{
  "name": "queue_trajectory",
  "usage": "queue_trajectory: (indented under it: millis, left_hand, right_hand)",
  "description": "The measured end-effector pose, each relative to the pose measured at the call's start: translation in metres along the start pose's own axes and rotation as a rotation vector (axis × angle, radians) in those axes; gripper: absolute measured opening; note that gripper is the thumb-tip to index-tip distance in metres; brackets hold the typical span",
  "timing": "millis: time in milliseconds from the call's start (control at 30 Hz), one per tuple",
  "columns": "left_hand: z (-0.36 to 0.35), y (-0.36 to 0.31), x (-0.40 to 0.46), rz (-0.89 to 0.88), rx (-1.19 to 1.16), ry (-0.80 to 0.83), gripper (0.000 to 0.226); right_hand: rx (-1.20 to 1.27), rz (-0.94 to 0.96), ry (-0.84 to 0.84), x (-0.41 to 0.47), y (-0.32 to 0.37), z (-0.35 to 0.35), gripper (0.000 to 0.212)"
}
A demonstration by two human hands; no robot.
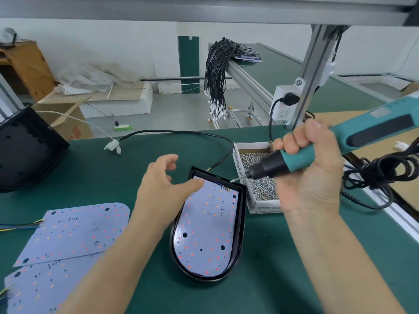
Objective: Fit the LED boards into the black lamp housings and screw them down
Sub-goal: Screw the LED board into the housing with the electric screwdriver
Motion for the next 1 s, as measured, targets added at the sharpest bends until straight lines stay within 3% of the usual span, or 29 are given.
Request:
queue_trajectory:
  millis: [100,233,300,433,567,767,1000]
  left_hand:
    - [-0.022,0.026,0.005,0.151,0.127,0.233,0.082]
    - [-0.032,0.039,0.005,0.203,-0.016,0.311,0.04]
    - [-0.03,0.04,0.002,0.196,-0.039,0.344,0.039]
    - [-0.024,0.042,-0.004,0.206,-0.05,0.294,0.031]
    - [-0.023,0.042,-0.005,0.204,-0.085,0.257,0.051]
    - [-0.024,0.042,-0.006,0.194,-0.106,0.252,0.049]
    - [-0.023,0.05,-0.003,0.182,-0.086,0.221,0.026]
  right_hand:
    - [-0.036,-0.004,-0.035,0.0,-0.008,0.013,0.027]
    - [-0.111,-0.015,-0.092,0.002,-0.02,0.028,0.03]
    - [-0.143,-0.022,-0.106,0.004,-0.026,0.033,0.031]
    - [-0.172,-0.049,-0.11,0.005,-0.038,0.037,0.031]
    - [-0.227,-0.065,-0.111,0.006,-0.047,0.036,0.034]
    - [-0.243,-0.076,-0.123,0.008,-0.05,0.04,0.035]
    - [-0.233,-0.08,-0.115,0.007,-0.055,0.04,0.034]
Point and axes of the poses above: each hand's wrist, its own x-axis towards the middle knuckle, its own z-axis out of the back of the hand, y = z × x, the point moved 8 cm from there along x, towards the middle knuckle, and after that the axes turned 15 degrees about -z, right-handed, at the moved point
